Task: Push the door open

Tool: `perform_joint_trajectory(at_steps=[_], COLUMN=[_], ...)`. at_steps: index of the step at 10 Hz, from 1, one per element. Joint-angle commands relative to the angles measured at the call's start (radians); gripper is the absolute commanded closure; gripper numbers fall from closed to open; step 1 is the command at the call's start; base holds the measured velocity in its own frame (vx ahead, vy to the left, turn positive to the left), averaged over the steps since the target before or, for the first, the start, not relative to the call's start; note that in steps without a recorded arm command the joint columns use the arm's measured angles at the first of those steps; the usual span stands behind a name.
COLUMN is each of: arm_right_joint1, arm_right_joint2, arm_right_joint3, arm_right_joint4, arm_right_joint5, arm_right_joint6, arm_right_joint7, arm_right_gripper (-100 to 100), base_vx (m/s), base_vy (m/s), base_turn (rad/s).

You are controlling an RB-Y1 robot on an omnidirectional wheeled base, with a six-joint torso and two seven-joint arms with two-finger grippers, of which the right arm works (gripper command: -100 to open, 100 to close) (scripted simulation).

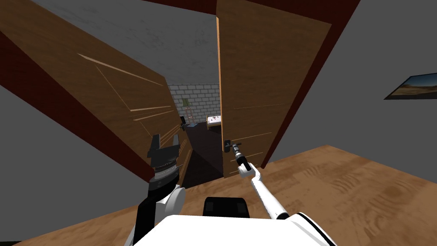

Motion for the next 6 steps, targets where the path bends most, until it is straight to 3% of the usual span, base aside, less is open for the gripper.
perform_joint_trajectory(at_steps=[1,3,6], arm_right_joint1=[0.005,-0.001,-0.003], arm_right_joint2=[0.0,-0.006,-0.012], arm_right_joint3=[0.001,-0.014,-0.037], arm_right_joint4=[0.002,0.003,0.008], arm_right_joint5=[0.0,-0.002,-0.006], arm_right_joint6=[0.0,0.0,0.001], arm_right_joint7=[0.0,0.004,0.01], arm_right_gripper=[100,100,100], base_vx=[0.0,0.052,0.158], base_vy=[0.0,0.032,0.079], base_turn=[0.0,-0.013,-0.044])
